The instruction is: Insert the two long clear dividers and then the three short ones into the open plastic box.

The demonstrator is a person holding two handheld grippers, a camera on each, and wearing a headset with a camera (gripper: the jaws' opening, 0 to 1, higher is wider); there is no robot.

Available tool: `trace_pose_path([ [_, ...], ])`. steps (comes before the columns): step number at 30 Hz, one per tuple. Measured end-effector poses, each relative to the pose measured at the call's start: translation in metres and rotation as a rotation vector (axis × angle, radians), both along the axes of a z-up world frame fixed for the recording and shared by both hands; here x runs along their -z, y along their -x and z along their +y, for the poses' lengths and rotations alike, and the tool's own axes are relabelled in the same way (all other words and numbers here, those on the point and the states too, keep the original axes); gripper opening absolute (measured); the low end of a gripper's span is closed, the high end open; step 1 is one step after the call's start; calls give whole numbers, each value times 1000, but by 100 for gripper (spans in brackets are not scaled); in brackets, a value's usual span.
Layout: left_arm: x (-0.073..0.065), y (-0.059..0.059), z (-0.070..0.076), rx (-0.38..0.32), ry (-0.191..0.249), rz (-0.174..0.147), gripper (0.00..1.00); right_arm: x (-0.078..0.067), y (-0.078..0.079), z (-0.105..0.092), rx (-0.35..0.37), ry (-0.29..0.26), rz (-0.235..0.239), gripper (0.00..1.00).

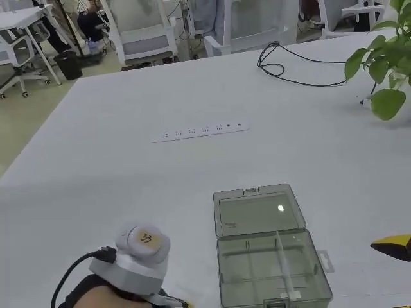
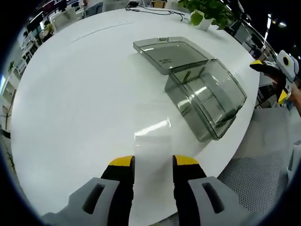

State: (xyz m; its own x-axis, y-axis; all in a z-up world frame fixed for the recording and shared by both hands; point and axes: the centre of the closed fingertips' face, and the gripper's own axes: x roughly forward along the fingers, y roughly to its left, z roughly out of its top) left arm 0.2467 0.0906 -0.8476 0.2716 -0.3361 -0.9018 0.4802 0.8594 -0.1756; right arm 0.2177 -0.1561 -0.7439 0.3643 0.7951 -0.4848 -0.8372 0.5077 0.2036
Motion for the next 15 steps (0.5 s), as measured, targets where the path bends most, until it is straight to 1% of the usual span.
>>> trace_pose_path([
  [1, -1, 0, -1, -18, 23, -1, 30, 0, 0, 1, -1, 0, 0, 75],
  [7, -12, 1, -4, -72, 96, -15, 30, -4, 0, 6, -2, 4, 6, 74],
  [10, -19, 1, -5, -94, 125, -27, 30, -6, 0, 11, -4, 7, 8, 74],
  [15, -36, -1, -8, -125, 194, -58, 30, -12, -2, 20, 0, 5, 13, 74],
])
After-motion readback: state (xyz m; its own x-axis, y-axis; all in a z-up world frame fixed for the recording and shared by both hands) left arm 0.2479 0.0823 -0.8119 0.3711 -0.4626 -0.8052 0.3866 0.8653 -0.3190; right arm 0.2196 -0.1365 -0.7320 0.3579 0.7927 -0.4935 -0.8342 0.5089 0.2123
